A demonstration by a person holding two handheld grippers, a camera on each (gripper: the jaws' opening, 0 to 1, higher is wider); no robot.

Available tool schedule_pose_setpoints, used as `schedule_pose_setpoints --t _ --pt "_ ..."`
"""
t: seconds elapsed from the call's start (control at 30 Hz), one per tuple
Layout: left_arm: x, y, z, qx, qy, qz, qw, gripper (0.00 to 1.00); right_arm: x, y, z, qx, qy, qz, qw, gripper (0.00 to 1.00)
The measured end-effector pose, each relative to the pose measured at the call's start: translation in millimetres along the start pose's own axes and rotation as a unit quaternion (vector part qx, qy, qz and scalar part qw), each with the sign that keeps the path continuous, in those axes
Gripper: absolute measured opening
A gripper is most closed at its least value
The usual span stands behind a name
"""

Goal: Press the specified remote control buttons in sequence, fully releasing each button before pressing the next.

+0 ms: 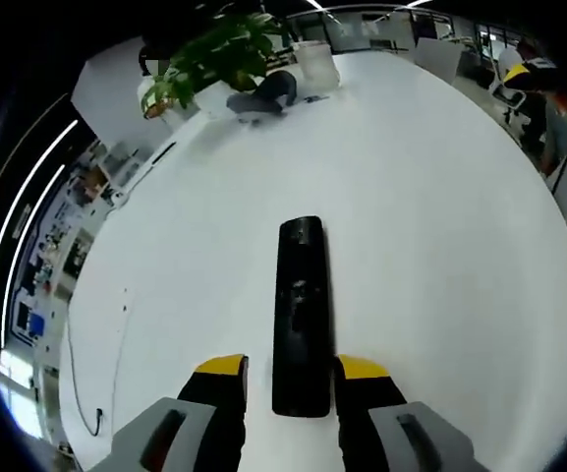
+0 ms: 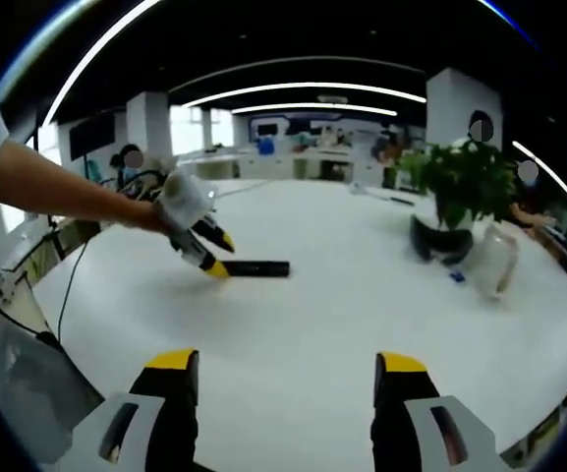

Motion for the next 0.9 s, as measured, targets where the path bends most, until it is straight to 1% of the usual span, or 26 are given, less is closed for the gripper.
schedule_pose_setpoints --t 0.03,0.07,0.1,0.13,0.17,0.23,0.27,0.37,0.4,0.43,0.47,0.5,0.53,0.57,0.6,0.63,0.67,0.73,0.8,0.87,0.9 --pt "3.6 1 -2.4 0.005 0.022 0.01 0.9997 0.39 0 0 0.0 0.0 0.0 0.0 1.0 0.71" --pt "5.7 1 -2.8 0.009 0.018 0.011 0.9998 0.41 0 0 0.0 0.0 0.0 -0.001 1.0 0.72" --pt "9.5 1 -6.5 0.019 0.017 0.022 0.9994 0.42 -1 0 0.3 -0.001 -0.001 -0.001 1.0 0.72" --pt "9.4 1 -5.8 0.018 0.017 0.024 0.9994 0.43 -1 1 0.6 -0.002 -0.002 -0.001 1.0 0.72" --pt "11.7 1 -8.0 0.022 0.021 0.027 0.9992 0.42 -1 1 0.4 -0.002 -0.004 0.001 1.0 0.71" --pt "12.6 1 -11.0 0.024 0.044 0.024 0.9984 0.42 1 1 0.1 0.0 -0.009 0.005 0.9999 0.71" --pt "13.9 3 -11.9 0.026 0.046 0.027 0.9982 0.42 0 1 0.6 -0.002 -0.007 0.003 1.0 0.71" --pt "15.2 5 -17.0 0.026 0.08 0.036 0.9958 0.45 0 3 3.2 -0.01 -0.008 0.002 0.9999 0.71" --pt "12.2 7 -19.4 0.025 0.105 0.03 0.9937 0.46 -1 3 3.6 -0.011 -0.009 0.0 0.9999 0.71" --pt "12.0 8 -22.3 0.028 0.12 0.031 0.9919 0.47 -1 3 3.8 -0.011 -0.01 -0.001 0.9999 0.71" --pt "14.2 10 -26.4 0.024 0.122 0.039 0.9915 0.48 -1 3 4.1 -0.012 -0.011 0.0 0.9999 0.71" --pt "13.2 11 -30.1 0.023 0.134 0.039 0.99 0.5 -1 3 4.3 -0.013 -0.012 0.001 0.9998 0.71" --pt "9.4 14 -34.2 0.023 0.159 0.038 0.9863 0.52 0 3 4.4 -0.013 -0.01 0.002 0.9999 0.71" --pt "9.2 15 -37.0 0.021 0.169 0.038 0.9846 0.53 0 3 4.5 -0.014 -0.009 0.002 0.9999 0.71" --pt "6.2 18 -41.4 0.018 0.188 0.04 0.9811 0.55 1 3 4.5 -0.013 -0.007 0.004 0.9999 0.71" --pt "5.4 19 -44.1 0.015 0.199 0.041 0.979 0.56 1 3 4.5 -0.013 -0.007 0.005 0.9999 0.71" --pt "1.6 23 -47.3 0.012 0.22 0.045 0.9743 0.57 2 3 4.4 -0.013 -0.006 0.006 0.9999 0.71" --pt "-1.2 26 -53.4 0.008 0.238 0.052 0.9697 0.59 2 3 4.3 -0.013 -0.006 0.006 0.9999 0.72" --pt "-8.7 30 -57.9 0.0 0.27 0.046 0.9619 0.59 3 3 4.7 -0.014 -0.005 0.009 0.9998 0.72" --pt "-14.2 36 -65.5 -0.006 0.289 0.053 0.9557 0.61 3 4 5.4 -0.016 -0.005 0.01 0.9998 0.72" --pt "-15.9 38 -67.7 -0.01 0.295 0.053 0.9541 0.6 3 4 5.5 -0.017 -0.005 0.01 0.9998 0.72"
Point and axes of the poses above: the point that each gripper's makers call its tool centre point, and the gripper's own axes: y roughly backward along the fingers, x roughly to its left, z roughly out of its top, the point moved 1 cm from there along y, roughly backward along the fingers, and after that the axes turned 5 degrees about -y, right-handed, at the moved point
